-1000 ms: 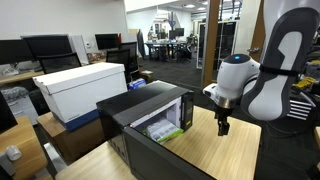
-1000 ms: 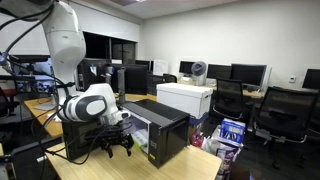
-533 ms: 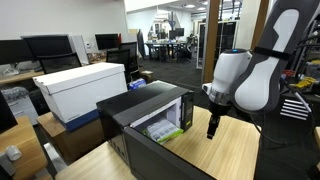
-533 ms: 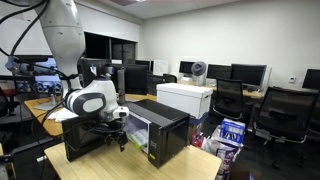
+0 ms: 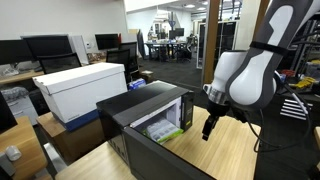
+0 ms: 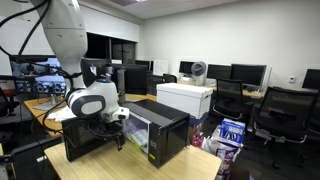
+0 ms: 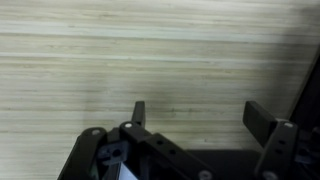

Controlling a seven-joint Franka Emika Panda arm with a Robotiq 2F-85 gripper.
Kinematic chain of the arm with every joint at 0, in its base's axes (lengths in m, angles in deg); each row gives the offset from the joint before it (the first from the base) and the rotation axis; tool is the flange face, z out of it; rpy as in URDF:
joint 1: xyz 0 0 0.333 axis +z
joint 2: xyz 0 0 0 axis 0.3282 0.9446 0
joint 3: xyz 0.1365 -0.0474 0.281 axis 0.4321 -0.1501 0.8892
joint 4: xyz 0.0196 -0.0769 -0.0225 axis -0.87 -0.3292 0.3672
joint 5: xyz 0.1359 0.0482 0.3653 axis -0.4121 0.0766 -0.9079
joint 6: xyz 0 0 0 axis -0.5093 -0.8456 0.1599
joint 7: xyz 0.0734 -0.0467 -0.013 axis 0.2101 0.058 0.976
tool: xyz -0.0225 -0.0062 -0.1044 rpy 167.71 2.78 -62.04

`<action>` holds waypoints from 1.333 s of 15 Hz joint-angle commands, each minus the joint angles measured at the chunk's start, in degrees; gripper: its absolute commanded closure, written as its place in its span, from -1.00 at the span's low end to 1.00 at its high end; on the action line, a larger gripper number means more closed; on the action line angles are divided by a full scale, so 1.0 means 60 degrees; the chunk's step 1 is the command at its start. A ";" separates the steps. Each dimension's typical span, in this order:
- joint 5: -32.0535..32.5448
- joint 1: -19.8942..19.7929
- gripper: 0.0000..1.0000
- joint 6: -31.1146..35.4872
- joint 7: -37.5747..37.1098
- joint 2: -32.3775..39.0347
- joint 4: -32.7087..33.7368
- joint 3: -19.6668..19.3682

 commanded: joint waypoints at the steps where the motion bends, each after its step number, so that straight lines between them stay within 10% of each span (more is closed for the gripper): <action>1: -0.0119 0.0050 -1.00 -0.0014 0.0062 0.0013 0.0017 -0.0010; 12: 0.0565 0.0354 -1.00 0.2287 -0.0131 0.1503 0.0726 -0.0305; 13: 0.0594 0.0480 -0.55 0.2414 -0.0140 0.1627 0.0835 -0.0401; 20: 0.0789 0.1296 0.38 0.2957 -0.0179 0.2486 0.1617 -0.0907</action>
